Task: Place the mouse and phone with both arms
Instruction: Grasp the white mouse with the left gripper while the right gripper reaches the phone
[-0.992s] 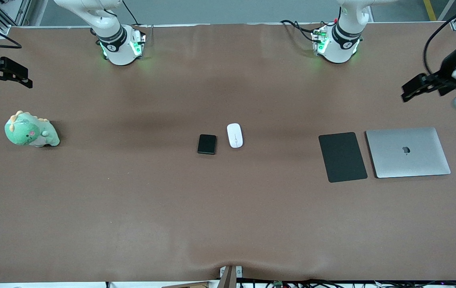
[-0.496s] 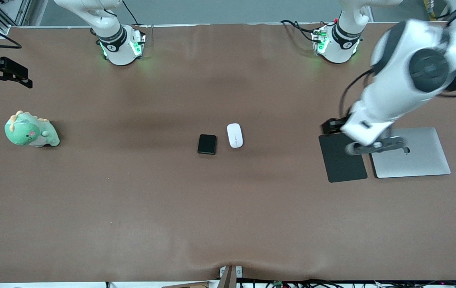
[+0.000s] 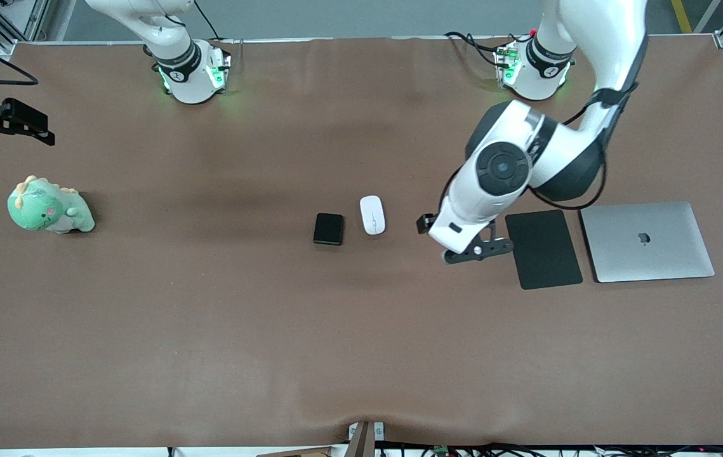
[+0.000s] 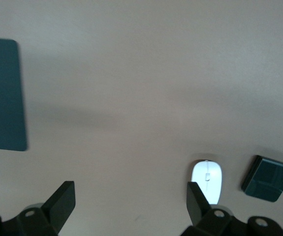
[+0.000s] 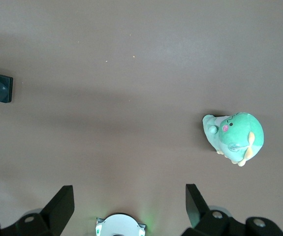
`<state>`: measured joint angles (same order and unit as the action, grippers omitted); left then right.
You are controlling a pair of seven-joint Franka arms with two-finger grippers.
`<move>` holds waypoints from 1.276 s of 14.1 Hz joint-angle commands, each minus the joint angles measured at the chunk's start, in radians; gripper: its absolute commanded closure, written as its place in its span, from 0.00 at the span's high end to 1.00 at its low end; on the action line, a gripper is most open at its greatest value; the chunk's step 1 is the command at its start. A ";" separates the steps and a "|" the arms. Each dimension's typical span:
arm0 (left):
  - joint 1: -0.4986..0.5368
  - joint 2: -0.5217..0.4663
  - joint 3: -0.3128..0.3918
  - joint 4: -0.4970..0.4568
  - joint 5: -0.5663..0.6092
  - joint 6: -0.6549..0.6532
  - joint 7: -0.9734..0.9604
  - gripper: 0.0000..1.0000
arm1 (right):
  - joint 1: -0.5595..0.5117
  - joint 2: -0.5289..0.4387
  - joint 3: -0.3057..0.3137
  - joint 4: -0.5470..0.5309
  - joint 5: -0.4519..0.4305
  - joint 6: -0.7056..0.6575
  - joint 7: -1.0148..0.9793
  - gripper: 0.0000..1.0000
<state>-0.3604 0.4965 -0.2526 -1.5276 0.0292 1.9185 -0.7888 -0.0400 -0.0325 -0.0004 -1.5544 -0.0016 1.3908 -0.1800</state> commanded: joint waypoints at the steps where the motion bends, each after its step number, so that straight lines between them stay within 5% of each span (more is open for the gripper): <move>1: -0.040 0.062 0.003 0.018 0.017 0.060 -0.043 1.00 | -0.014 0.017 0.011 0.027 0.008 -0.007 -0.016 1.00; 4: -0.066 0.105 0.003 0.018 0.015 0.117 -0.053 1.00 | -0.009 0.095 0.014 0.031 0.006 -0.010 -0.019 1.00; 14: -0.114 0.188 0.016 0.023 0.056 0.235 -0.119 1.00 | 0.055 0.103 0.017 0.027 0.009 -0.007 0.017 1.00; 18: -0.118 0.214 0.015 0.026 0.106 0.286 -0.173 1.00 | 0.083 0.126 0.017 0.030 0.098 0.002 0.134 1.00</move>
<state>-0.4624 0.6929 -0.2482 -1.5247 0.1092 2.1730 -0.9281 0.0374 0.0677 0.0202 -1.5482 0.0532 1.3949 -0.0882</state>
